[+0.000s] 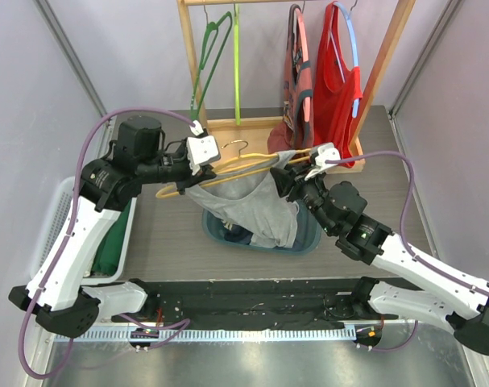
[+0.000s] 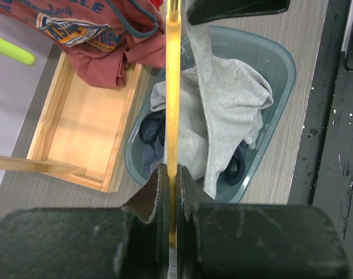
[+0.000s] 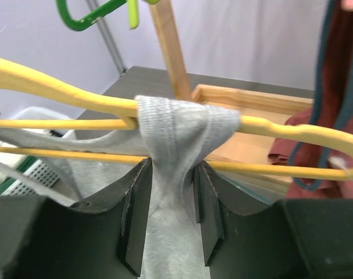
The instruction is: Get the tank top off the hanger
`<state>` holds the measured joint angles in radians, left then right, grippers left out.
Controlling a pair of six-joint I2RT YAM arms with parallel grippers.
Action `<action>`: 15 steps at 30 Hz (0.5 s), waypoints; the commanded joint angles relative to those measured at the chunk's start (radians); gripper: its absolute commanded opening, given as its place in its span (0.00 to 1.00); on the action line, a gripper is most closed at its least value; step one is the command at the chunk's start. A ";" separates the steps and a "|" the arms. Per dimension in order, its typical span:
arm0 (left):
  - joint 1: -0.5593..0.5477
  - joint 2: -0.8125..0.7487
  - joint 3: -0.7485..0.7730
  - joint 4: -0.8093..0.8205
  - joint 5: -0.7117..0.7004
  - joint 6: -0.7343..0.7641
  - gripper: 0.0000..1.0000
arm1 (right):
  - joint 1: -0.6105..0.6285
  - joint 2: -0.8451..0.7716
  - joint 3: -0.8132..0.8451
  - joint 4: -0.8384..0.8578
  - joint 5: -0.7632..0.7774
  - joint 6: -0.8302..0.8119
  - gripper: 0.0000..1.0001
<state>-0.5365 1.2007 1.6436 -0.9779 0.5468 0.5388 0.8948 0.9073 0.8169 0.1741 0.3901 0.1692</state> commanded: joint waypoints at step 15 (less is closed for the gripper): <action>-0.002 -0.035 -0.014 0.033 0.030 0.019 0.00 | -0.005 -0.083 0.067 -0.027 -0.002 0.020 0.01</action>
<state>-0.5365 1.1976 1.6302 -0.9840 0.5606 0.5400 0.8944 0.8940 0.8253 0.1520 0.3183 0.2119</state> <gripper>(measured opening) 0.048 0.037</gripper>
